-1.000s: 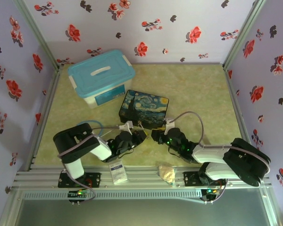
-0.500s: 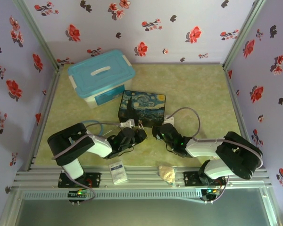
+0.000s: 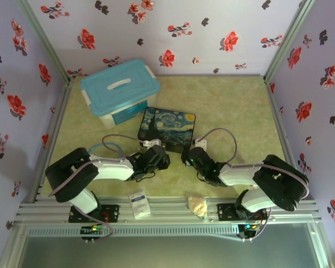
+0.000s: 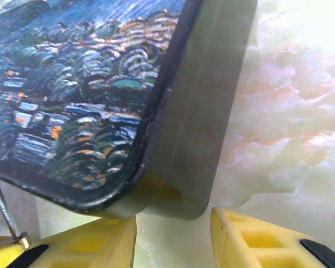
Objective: Unlock a padlock with a key
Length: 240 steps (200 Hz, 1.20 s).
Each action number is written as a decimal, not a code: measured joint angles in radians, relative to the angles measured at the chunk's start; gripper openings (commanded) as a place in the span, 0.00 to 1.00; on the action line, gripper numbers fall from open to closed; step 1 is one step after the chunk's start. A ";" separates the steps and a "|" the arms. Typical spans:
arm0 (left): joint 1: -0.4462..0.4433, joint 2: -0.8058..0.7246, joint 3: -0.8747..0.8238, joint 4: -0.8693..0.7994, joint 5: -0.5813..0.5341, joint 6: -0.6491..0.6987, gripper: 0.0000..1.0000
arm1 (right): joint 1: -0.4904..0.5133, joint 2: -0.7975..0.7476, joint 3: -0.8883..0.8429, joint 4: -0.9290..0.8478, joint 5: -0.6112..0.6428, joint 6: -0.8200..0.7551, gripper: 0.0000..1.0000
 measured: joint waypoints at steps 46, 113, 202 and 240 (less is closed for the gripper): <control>-0.041 0.000 0.094 -0.218 -0.097 0.088 0.25 | 0.000 0.024 0.000 0.004 0.000 0.007 0.38; -0.075 0.007 0.193 -0.410 -0.187 0.166 0.25 | 0.000 0.048 0.000 0.005 0.000 0.007 0.36; -0.106 0.082 0.287 -0.500 -0.245 0.208 0.26 | 0.000 0.071 0.000 0.011 0.000 0.007 0.36; -0.106 0.085 0.268 -0.447 -0.226 0.204 0.32 | 0.000 0.071 0.000 0.011 0.000 0.006 0.35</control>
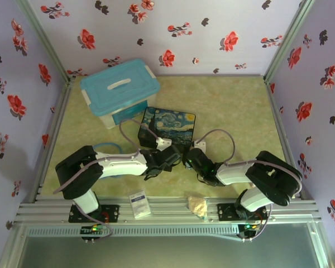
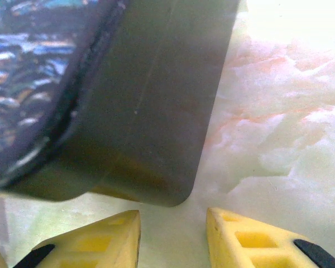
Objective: Unlock a padlock with a key
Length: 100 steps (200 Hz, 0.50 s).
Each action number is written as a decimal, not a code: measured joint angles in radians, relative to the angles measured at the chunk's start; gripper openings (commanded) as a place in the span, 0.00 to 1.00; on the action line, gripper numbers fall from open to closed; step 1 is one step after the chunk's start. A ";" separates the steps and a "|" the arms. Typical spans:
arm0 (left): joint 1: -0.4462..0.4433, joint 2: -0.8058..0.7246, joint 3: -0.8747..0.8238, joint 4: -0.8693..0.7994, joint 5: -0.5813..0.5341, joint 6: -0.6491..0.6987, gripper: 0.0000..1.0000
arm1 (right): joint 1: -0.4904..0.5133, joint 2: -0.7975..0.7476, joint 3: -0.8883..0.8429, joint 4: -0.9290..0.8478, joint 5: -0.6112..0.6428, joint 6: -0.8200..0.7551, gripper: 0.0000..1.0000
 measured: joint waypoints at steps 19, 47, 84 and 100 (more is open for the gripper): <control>0.000 0.000 -0.025 0.045 0.014 -0.004 0.33 | 0.000 0.000 0.000 0.000 0.000 0.000 0.35; 0.009 -0.015 -0.074 0.127 0.042 -0.017 0.36 | 0.000 0.000 0.000 0.000 0.000 0.000 0.35; 0.039 -0.019 -0.138 0.254 0.112 -0.050 0.38 | -0.002 0.000 -0.001 0.002 0.000 0.000 0.34; 0.040 -0.019 -0.142 0.267 0.121 -0.053 0.40 | -0.002 0.003 -0.003 0.009 0.000 0.000 0.34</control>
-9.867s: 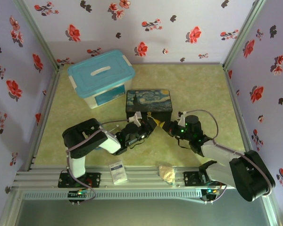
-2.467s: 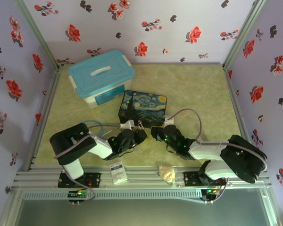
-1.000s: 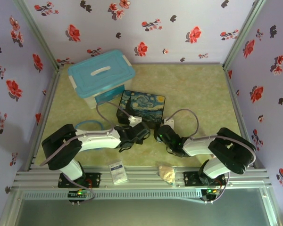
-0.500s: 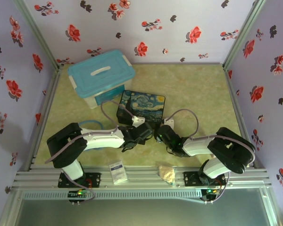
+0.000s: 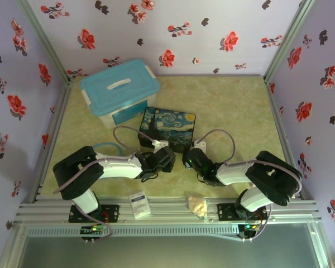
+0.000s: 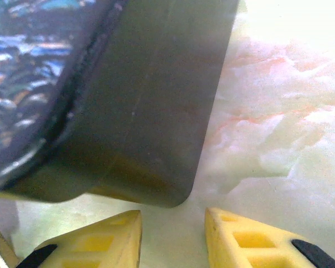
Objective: Unlock a padlock with a key
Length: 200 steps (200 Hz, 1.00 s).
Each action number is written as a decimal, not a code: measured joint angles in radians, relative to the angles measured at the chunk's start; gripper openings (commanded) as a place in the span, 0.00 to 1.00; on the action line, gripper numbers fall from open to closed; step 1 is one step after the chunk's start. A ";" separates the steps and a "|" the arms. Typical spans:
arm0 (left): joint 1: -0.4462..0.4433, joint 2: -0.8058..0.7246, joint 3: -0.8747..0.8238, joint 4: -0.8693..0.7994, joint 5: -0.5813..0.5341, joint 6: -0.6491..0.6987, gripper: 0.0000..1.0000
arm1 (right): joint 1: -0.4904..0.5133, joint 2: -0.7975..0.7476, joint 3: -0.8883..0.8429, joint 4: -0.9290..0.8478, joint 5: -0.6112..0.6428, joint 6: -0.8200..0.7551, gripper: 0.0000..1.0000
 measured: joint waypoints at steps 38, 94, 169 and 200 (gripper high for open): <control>0.002 0.022 -0.001 0.028 0.005 -0.014 0.33 | 0.000 0.002 -0.008 0.018 0.000 0.000 0.33; 0.003 0.035 0.000 0.036 -0.017 -0.016 0.27 | 0.000 0.002 -0.017 0.037 0.000 0.002 0.33; 0.005 0.003 0.050 -0.179 -0.061 0.008 0.22 | 0.000 0.004 -0.018 0.041 0.000 0.007 0.33; 0.006 0.002 0.109 -0.303 -0.080 0.035 0.21 | 0.000 0.014 -0.018 0.055 0.000 0.008 0.34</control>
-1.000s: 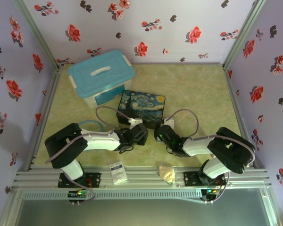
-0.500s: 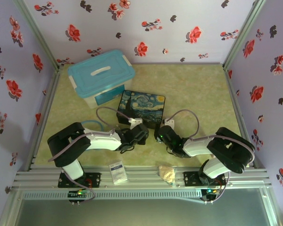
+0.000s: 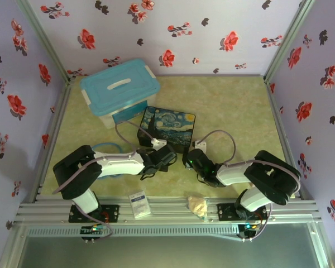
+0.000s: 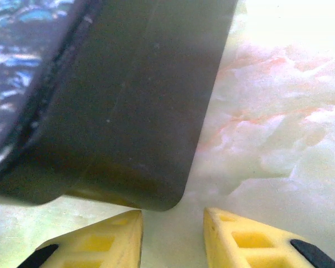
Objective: Unlock a padlock with a key
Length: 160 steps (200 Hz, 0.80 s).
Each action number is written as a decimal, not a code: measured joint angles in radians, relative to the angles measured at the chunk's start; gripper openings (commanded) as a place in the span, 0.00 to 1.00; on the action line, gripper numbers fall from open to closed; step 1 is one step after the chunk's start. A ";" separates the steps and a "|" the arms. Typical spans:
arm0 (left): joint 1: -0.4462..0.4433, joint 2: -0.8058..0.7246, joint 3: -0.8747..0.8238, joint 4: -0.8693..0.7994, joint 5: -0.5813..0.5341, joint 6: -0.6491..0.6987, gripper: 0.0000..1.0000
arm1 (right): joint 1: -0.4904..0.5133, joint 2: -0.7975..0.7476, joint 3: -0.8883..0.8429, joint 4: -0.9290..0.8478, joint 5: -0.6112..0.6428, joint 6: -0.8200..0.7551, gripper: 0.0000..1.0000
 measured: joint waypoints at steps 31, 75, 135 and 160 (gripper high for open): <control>-0.008 0.017 0.057 -0.104 -0.041 0.019 0.21 | 0.000 0.008 0.001 0.011 0.003 0.000 0.34; -0.044 0.107 0.145 -0.197 -0.130 0.037 0.24 | 0.000 0.014 0.006 0.011 0.005 0.000 0.34; -0.068 0.156 0.158 -0.197 -0.143 0.038 0.30 | 0.000 0.014 0.006 0.011 0.007 0.000 0.34; -0.074 0.151 0.162 -0.201 -0.140 0.050 0.47 | 0.000 0.014 0.006 0.015 0.003 0.001 0.38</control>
